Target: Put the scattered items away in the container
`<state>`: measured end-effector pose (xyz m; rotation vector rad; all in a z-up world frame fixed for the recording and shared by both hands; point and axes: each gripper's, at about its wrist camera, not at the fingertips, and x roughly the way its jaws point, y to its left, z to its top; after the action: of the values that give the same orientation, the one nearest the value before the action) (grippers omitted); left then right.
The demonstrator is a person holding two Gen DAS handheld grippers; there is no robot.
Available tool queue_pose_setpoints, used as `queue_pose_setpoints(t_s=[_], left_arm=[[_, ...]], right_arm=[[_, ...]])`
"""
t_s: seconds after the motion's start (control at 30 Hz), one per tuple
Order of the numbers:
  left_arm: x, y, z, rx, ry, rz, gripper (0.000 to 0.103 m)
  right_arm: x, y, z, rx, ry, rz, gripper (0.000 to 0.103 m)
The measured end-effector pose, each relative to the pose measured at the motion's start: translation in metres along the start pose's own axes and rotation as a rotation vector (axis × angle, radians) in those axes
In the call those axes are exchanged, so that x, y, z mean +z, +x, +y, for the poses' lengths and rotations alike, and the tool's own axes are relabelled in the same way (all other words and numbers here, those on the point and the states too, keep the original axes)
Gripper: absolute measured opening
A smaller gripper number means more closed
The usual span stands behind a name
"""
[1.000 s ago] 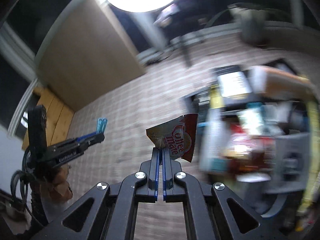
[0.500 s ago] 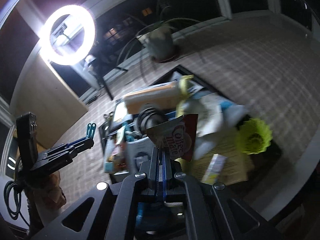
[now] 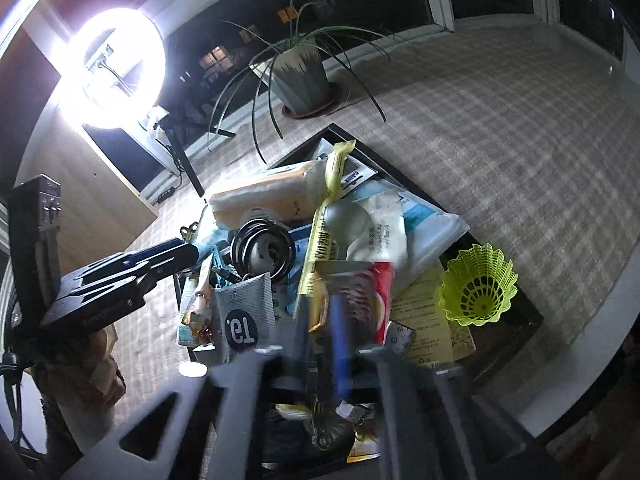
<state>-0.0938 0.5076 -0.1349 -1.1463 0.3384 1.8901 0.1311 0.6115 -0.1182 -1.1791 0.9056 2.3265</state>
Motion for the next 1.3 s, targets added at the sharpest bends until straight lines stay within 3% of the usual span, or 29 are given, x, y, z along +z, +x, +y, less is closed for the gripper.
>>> queue_pose_setpoints(t_s=[0.3,0.53,0.87,1.3], left_arm=[[-0.012,-0.021,0.035,0.067,-0.069,-0.023,0.057],[-0.048,-0.057,0.076,0.168,-0.152,-0.042,0.057],[-0.125,-0.152,0.124,0.300,-0.262,-0.126,0.059],[-0.241,-0.271,0.169,0.461,-0.372,-0.184,0.069]], right_arm=[[0.001,-0.008,0.002,-0.014,-0.015,-0.029,0.048],[-0.004,-0.010,0.024,-0.008,-0.056,-0.045,0.050],[-0.040,-0.017,0.111,0.016,-0.194,-0.077,0.055],[-0.131,-0.019,0.254,0.100,-0.379,-0.056,0.059]])
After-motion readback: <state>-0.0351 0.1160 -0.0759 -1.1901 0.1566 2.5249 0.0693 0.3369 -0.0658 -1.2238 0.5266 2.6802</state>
